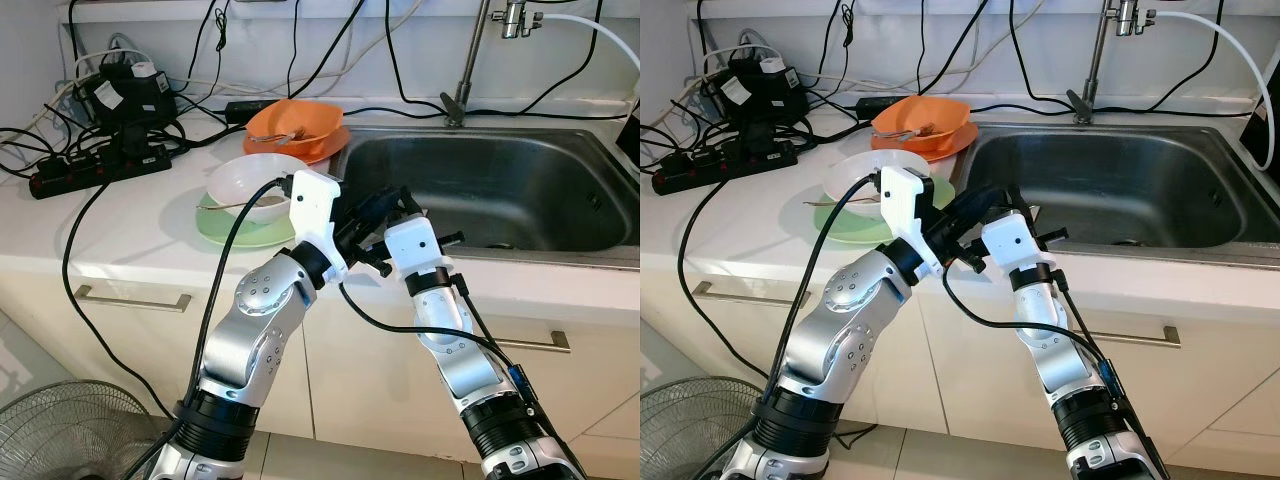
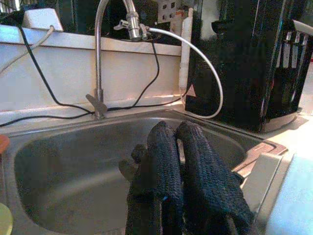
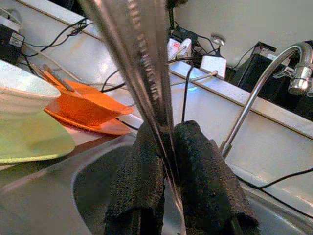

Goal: Kitchen organization

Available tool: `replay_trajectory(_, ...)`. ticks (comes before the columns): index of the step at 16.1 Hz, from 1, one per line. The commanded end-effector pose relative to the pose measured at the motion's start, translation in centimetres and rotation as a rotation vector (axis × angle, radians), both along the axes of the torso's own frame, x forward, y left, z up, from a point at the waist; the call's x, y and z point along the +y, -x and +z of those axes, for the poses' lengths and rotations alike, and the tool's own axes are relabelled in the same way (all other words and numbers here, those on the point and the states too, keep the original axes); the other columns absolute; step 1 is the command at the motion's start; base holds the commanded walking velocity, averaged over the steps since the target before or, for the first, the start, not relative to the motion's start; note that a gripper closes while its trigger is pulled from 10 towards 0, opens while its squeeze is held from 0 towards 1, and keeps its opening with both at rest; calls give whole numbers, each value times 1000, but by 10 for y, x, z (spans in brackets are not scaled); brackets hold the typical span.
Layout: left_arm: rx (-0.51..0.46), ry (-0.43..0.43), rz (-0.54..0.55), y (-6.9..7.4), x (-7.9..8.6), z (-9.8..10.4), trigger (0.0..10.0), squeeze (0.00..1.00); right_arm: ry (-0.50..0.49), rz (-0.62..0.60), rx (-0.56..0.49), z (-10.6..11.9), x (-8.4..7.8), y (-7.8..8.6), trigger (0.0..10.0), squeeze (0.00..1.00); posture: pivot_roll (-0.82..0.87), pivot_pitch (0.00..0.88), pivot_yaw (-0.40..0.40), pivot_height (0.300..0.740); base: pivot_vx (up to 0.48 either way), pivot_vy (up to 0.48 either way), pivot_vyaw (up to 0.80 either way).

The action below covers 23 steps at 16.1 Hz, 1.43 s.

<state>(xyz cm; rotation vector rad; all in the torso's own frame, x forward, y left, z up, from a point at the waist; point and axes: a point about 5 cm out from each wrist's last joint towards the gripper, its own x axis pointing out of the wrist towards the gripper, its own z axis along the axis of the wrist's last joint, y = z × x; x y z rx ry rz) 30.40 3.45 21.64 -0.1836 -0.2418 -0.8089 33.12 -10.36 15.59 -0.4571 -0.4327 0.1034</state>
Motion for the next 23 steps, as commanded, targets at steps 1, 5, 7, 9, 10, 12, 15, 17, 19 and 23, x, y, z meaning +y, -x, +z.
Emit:
replay_trajectory(1,22,-19,19,-4,5,-6,10000,259,-36,4,-29,8,-1,-1,0,0,20,0,87,740,0,0,0)
replay_trajectory(5,17,-36,33,-5,4,-7,10000,1000,-36,-1,-28,8,-2,-1,0,0,20,0,88,740,0,0,0)
replay_trajectory(7,15,-34,38,-6,5,-6,10000,1000,-37,-1,-28,8,-2,-1,0,0,20,0,88,740,0,0,0)
replay_trajectory(9,12,-30,39,-6,5,-5,10000,1000,-38,-1,-28,8,-2,-2,0,0,23,0,85,740,0,0,0)
replay_trajectory(10,9,-28,40,-6,5,-4,10000,1000,-38,-3,-27,8,-3,-2,0,0,23,0,85,740,0,0,0)
replay_trajectory(12,7,-16,51,-6,7,-3,10000,1000,-42,-11,-24,8,-4,-3,0,0,23,0,85,740,0,0,0)
replay_trajectory(15,13,8,78,-8,11,-2,10000,1000,-58,-27,-17,9,-7,-5,0,0,23,0,85,740,0,0,0)
replay_trajectory(17,8,38,78,-7,14,2,10000,0,-71,-44,-15,12,-11,-9,0,0,25,0,82,740,0,0,0)
replay_trajectory(19,9,43,80,-6,15,2,10000,0,-69,-49,-14,13,-13,-10,0,0,26,0,80,740,0,0,0)
replay_trajectory(23,22,93,82,-7,18,6,10000,0,-68,-51,-10,12,-14,-11,0,0,28,0,77,740,0,0,0)
